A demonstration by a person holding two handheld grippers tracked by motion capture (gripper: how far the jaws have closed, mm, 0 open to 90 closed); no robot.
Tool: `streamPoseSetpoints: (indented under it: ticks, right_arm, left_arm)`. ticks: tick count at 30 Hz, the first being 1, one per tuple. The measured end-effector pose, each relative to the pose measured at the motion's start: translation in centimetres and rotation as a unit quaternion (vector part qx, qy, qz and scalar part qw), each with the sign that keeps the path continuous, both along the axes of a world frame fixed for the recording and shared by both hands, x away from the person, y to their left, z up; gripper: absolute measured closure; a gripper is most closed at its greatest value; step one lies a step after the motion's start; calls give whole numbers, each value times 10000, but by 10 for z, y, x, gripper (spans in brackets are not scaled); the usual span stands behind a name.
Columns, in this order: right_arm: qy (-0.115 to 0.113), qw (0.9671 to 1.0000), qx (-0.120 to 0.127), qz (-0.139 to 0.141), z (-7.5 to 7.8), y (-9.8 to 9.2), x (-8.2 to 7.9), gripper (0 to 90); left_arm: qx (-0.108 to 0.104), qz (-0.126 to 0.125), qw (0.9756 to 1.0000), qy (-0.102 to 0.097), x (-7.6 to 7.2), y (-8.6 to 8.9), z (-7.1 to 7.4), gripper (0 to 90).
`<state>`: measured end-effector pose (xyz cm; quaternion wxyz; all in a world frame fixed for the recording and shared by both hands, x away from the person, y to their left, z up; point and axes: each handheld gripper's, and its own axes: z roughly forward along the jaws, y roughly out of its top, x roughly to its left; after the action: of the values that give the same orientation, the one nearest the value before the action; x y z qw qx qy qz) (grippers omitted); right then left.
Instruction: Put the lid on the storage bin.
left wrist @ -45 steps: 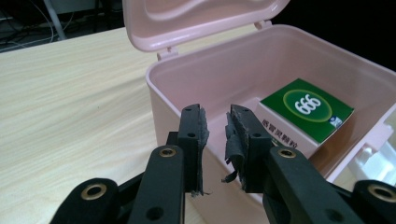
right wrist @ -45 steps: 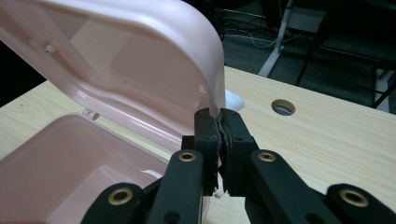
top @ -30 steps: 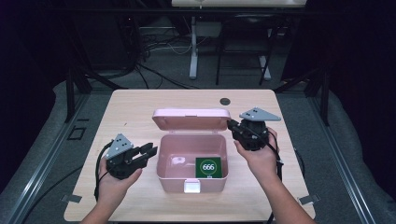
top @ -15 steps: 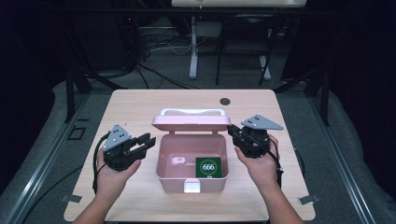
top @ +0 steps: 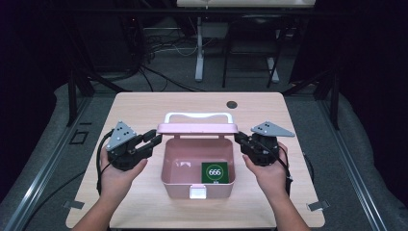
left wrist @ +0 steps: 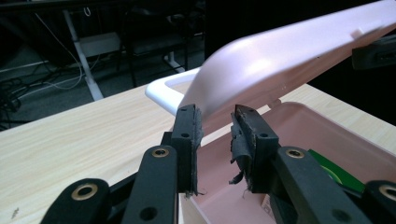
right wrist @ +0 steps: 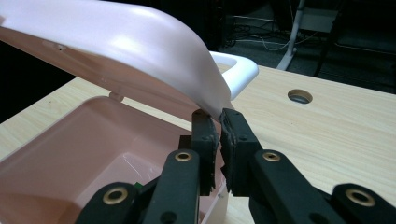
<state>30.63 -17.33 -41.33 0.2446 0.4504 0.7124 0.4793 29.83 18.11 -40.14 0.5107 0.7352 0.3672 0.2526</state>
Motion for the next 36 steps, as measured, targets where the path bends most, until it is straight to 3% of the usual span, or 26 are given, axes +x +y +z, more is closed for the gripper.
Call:
streamPoseSetpoints:
  ticks: [16,36]
  right_arm:
    - [232,9996,-118,-63,-19,-4,4,804]
    - [344,9991,-81,-218,-22,-16,8,762]
  left_arm:
    - [-53,-31,10000,-30,0,0,3,767]
    - [-21,-100,9999,-1,-6,2,3,767]
